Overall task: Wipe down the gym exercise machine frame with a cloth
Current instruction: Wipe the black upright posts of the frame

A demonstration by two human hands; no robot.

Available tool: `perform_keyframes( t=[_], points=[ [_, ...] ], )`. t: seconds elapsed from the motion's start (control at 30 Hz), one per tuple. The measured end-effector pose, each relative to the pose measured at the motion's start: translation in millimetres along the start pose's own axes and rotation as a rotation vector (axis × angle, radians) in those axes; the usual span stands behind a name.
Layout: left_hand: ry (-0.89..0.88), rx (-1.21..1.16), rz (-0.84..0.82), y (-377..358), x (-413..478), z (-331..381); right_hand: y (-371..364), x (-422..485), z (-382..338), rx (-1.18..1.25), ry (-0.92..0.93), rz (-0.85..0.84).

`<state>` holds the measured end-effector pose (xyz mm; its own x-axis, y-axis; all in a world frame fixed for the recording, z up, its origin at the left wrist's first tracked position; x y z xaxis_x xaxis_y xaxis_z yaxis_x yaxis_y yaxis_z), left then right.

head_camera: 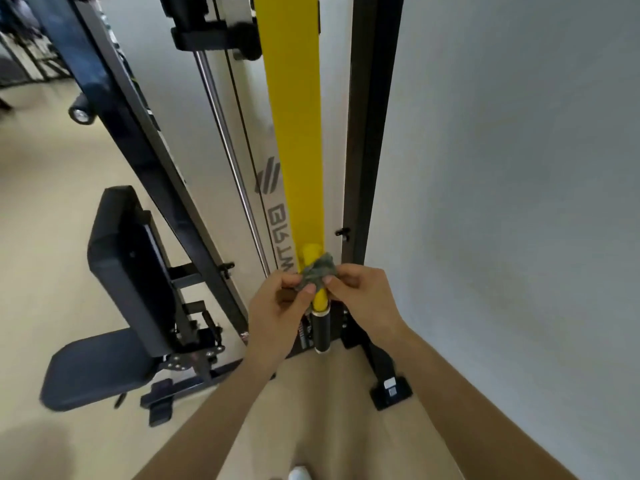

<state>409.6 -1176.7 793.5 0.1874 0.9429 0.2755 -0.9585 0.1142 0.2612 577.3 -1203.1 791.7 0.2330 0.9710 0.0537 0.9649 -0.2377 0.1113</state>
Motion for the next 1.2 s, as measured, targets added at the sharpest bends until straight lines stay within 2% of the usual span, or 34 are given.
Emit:
perform_keyframes(
  t=[0.13, 0.23, 0.33, 0.4, 0.57, 0.7, 0.83, 1.03, 1.2],
  points=[
    [-0.159, 0.119, -0.022, 2, -11, 3, 6, -18, 1, 0.019, 0.074, -0.023],
    [-0.319, 0.246, -0.08, -7, -15, 10, 14, -22, 6, -0.083, 0.104, -0.057],
    [-0.405, 0.287, -0.184, -27, -21, 15, 36, -16, 7, -0.142, 0.057, -0.111],
    [-0.403, 0.251, -0.193, -38, -15, 21, 57, -11, 1, -0.101, 0.002, -0.109],
    [-0.384, 0.203, -0.109, -68, 21, 60, 112, 21, -39, -0.132, 0.063, -0.039],
    [-0.439, 0.221, 0.005, -100, 65, 101, 161, 68, -79, -0.087, 0.197, 0.105],
    [-0.408, 0.185, 0.154, -132, 123, 139, 202, 123, -112, 0.026, 0.288, 0.28],
    [-0.316, 0.122, 0.307, -156, 217, 187, 229, 201, -156, 0.145, 0.39, 0.462],
    [-0.217, 0.045, 0.492, -141, 280, 217, 229, 250, -200, 0.246, 0.461, 0.501]
  ],
)
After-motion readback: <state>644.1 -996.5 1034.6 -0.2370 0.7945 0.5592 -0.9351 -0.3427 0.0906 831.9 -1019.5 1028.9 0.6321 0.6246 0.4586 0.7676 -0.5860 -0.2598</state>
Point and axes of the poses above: each hand's wrist, its own x-axis towards the middle knuckle, its own y-axis out of the back of the hand, z = x × y, the point moved 5 cm from there along x, towards the middle knuckle, and after that the axes turned 1 degree about -z, right-handed, at the moved point
